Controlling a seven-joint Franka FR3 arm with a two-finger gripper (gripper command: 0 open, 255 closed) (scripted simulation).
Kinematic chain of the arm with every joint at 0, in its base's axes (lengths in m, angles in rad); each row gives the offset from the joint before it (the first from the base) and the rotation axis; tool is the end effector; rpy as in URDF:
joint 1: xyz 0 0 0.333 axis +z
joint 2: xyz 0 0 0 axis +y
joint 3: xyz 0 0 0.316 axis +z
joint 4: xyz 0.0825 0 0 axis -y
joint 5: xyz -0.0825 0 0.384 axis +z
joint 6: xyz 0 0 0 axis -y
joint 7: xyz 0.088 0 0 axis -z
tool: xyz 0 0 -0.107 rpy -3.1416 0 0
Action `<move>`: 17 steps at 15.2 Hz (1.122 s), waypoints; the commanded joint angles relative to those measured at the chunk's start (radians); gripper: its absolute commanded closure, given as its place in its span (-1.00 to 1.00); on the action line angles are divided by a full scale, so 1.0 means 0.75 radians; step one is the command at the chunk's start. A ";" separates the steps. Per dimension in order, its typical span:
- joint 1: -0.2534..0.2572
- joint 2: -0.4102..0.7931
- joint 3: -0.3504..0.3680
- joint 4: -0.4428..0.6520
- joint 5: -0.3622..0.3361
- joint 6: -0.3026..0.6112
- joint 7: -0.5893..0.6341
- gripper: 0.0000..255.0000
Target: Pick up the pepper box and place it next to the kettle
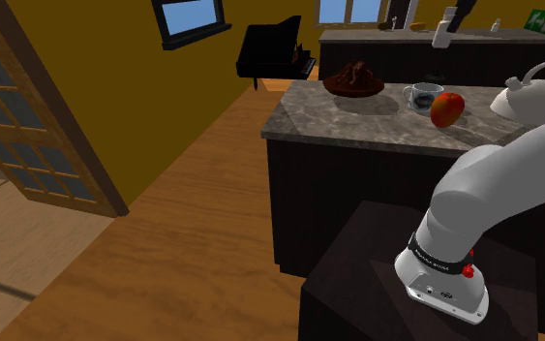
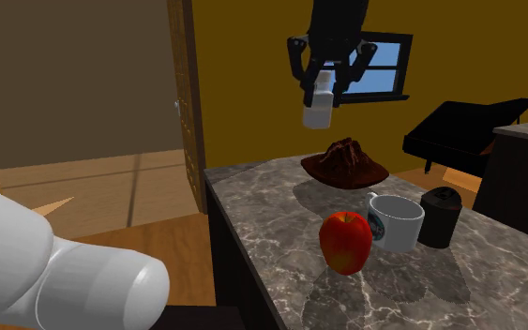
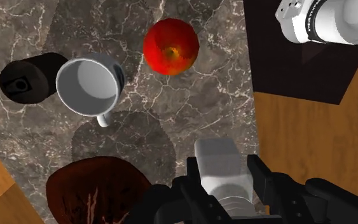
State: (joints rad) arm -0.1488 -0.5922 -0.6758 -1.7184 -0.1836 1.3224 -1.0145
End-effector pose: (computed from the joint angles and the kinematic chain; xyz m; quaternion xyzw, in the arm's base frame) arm 0.1511 -0.3663 0.7239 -0.9897 -0.1048 -0.0936 0.0285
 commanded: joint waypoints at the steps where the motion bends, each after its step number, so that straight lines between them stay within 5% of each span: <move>1: -0.018 -0.031 -0.026 0.003 -0.029 -0.026 -0.048 1.00; 10: -0.056 -0.104 -0.202 0.121 -0.164 -0.155 -0.303 1.00; 17: -0.014 -0.100 -0.404 0.306 -0.266 -0.251 -0.535 1.00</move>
State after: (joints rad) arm -0.1740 -0.6751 -0.9439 -1.5220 -0.3714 1.1456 -1.3824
